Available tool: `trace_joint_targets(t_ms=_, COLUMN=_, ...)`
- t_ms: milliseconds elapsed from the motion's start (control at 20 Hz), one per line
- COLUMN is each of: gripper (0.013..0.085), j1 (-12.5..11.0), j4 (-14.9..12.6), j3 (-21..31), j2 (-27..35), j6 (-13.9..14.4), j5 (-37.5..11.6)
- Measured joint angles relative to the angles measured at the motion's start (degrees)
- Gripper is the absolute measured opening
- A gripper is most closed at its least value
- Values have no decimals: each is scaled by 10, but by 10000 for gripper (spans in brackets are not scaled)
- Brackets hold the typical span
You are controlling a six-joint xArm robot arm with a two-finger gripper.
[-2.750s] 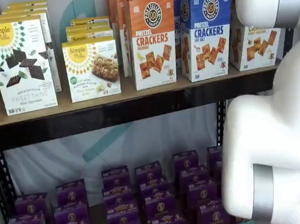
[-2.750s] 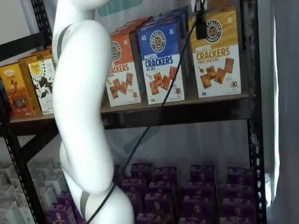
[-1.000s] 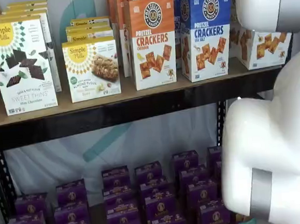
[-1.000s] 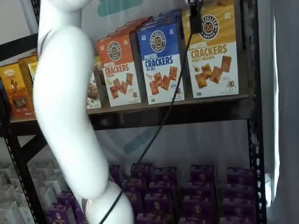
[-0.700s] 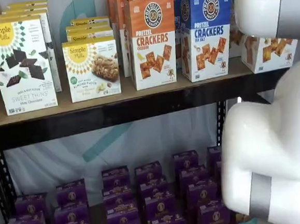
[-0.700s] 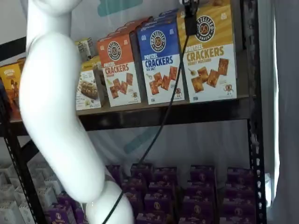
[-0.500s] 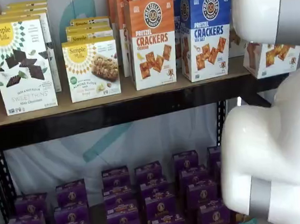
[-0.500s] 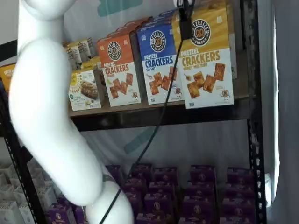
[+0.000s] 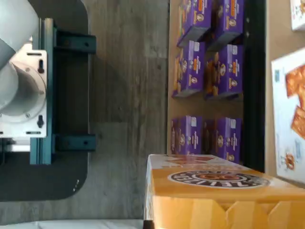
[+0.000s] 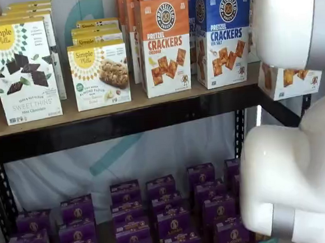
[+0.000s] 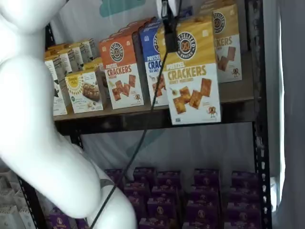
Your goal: Retrieve the yellow and white box located on the top shelf, the sixth one from the left
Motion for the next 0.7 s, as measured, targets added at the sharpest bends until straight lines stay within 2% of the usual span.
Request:
trace_joint_targets(t_ms=150, gripper=610, j1=28, j4=-6, j3=21, j2=-24, j6=26, j5=7)
trace_joint_targets(t_ms=350, gripper=610, j1=55, j4=-10, j3=38, j2=-45, j6=52, j5=16)
trace_joint_targets(t_ms=700, gripper=610, j1=85, j4=-12, j3=53, j2=-68, j6=83, j5=32)
